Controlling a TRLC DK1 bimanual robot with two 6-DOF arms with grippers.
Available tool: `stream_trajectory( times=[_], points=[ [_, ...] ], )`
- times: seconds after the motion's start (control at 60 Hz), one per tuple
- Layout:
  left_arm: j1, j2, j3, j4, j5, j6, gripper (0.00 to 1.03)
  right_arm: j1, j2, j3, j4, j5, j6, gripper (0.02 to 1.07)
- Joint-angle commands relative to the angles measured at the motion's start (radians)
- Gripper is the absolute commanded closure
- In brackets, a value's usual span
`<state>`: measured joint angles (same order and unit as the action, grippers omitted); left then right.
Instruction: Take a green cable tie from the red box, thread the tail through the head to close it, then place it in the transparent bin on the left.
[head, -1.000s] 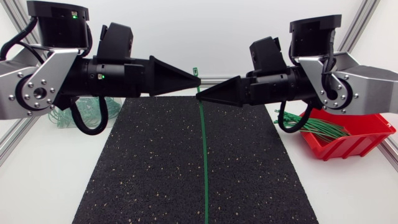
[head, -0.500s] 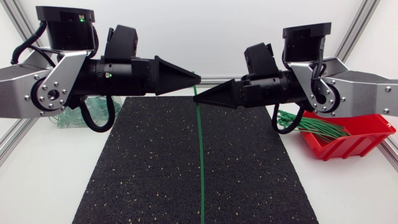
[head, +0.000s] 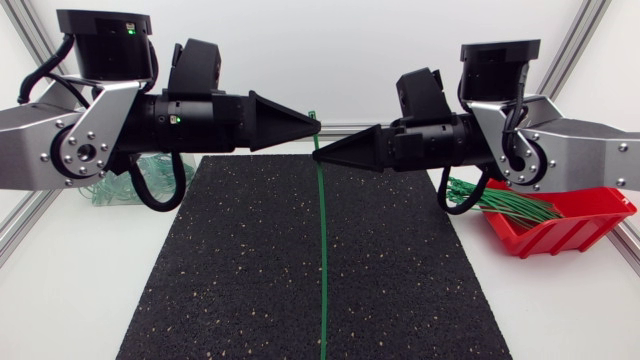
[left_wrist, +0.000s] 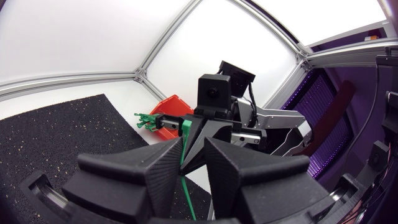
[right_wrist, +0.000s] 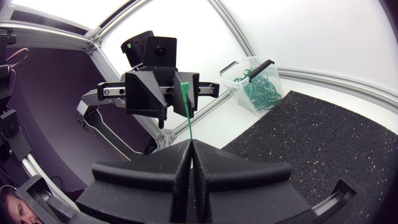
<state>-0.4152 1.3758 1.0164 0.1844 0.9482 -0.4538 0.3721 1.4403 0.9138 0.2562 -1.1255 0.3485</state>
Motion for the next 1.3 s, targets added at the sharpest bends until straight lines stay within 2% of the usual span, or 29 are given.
stream_trajectory(
  times=[0.0,0.667,0.85,1.283],
  points=[
    [0.000,0.014,0.002,0.013,-0.002,-0.033,0.79,-0.007,-0.015,-0.035,0.015,0.000,0.029,1.01],
    [-0.008,0.028,-0.002,0.021,-0.031,-0.034,0.88,-0.009,-0.031,-0.038,0.023,-0.002,0.037,1.01],
    [-0.014,0.028,-0.004,0.021,-0.045,-0.037,0.99,-0.009,-0.034,-0.038,0.023,-0.002,0.037,1.01],
    [-0.023,0.022,-0.002,0.017,-0.045,-0.042,0.99,0.030,-0.001,-0.035,0.029,0.012,0.037,1.01]
  ],
)
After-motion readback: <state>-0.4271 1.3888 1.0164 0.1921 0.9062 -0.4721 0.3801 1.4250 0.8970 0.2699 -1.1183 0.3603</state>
